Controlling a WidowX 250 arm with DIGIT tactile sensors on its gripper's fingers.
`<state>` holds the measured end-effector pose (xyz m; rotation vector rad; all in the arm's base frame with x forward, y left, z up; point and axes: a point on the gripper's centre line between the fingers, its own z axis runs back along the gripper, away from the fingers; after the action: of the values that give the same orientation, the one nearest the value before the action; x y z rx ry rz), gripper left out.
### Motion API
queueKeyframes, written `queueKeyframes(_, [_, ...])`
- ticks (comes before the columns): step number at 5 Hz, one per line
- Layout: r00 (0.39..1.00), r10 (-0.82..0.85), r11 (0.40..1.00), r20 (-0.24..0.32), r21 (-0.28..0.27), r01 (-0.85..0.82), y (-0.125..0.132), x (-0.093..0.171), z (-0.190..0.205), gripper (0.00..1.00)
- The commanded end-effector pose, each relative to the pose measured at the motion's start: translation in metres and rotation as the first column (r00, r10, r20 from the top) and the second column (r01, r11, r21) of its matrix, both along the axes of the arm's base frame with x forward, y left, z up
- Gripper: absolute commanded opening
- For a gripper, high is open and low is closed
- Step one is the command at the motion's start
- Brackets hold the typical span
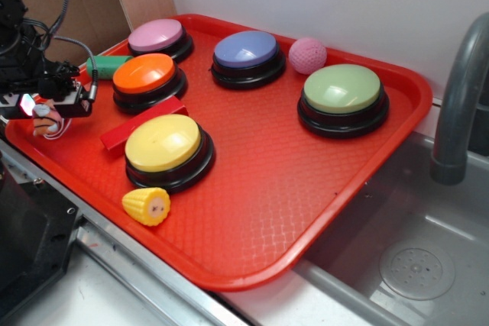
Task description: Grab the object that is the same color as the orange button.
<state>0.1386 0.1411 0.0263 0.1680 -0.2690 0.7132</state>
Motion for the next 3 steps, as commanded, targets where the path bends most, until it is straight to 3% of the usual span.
queueKeyframes(1, [0.999,0.01,1.0,0.043,-0.001,-0.01,0.005,-0.004,-0.004,0.0])
queueKeyframes(3, [0.998,-0.062,0.998,0.002,-0.019,0.062,-0.014,0.005,0.04,0.0])
